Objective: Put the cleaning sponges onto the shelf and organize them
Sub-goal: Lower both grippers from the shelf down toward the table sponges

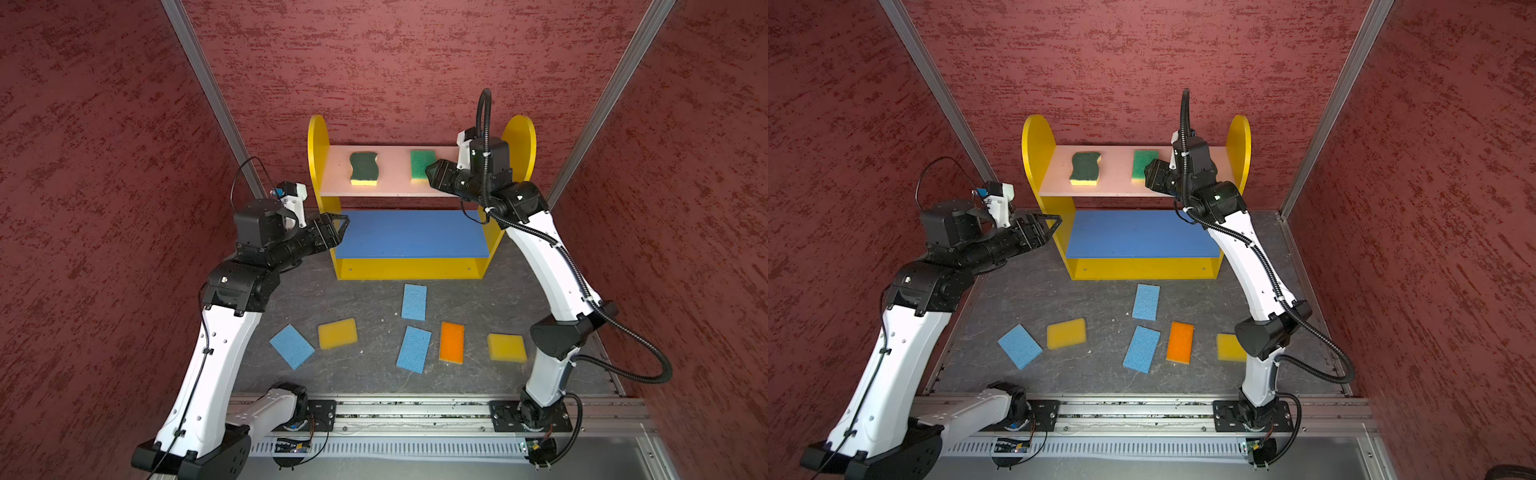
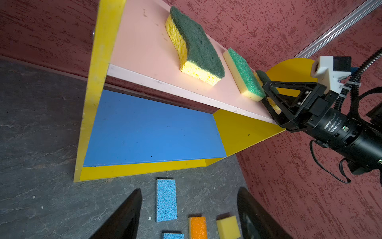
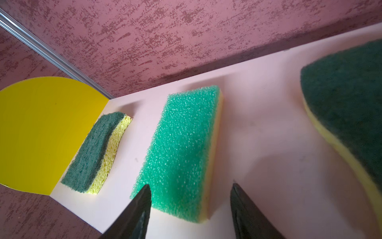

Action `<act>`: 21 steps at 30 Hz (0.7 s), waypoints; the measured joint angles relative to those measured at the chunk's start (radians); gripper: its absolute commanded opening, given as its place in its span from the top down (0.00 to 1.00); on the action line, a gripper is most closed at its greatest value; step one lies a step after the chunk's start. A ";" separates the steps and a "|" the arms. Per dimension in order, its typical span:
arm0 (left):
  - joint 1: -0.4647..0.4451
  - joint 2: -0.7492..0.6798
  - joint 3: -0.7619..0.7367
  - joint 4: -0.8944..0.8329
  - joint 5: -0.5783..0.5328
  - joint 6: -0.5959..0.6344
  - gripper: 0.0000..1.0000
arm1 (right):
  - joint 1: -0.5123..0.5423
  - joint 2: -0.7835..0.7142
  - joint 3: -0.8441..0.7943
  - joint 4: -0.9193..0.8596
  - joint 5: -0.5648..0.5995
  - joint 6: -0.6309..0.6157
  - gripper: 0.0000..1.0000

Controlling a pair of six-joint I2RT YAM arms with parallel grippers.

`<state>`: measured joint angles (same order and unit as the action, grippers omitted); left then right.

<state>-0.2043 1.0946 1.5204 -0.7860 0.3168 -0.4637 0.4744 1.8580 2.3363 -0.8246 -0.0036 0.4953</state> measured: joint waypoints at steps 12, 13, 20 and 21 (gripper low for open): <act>0.001 -0.005 -0.002 -0.085 -0.035 0.000 0.23 | 0.001 -0.159 -0.118 -0.027 -0.037 -0.026 0.28; 0.000 -0.006 -0.006 -0.094 -0.035 0.000 0.22 | 0.002 -0.191 -0.158 -0.018 -0.044 -0.026 0.28; -0.029 -0.010 -0.019 -0.158 -0.011 0.011 0.22 | 0.008 -0.381 -0.446 0.082 -0.125 -0.032 0.25; -0.038 -0.010 -0.026 -0.167 -0.011 0.013 0.22 | 0.008 -0.407 -0.496 0.101 -0.135 -0.031 0.25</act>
<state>-0.2424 1.0843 1.4944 -0.9535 0.3061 -0.4511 0.4828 1.4513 1.8400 -0.7231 -0.1387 0.4641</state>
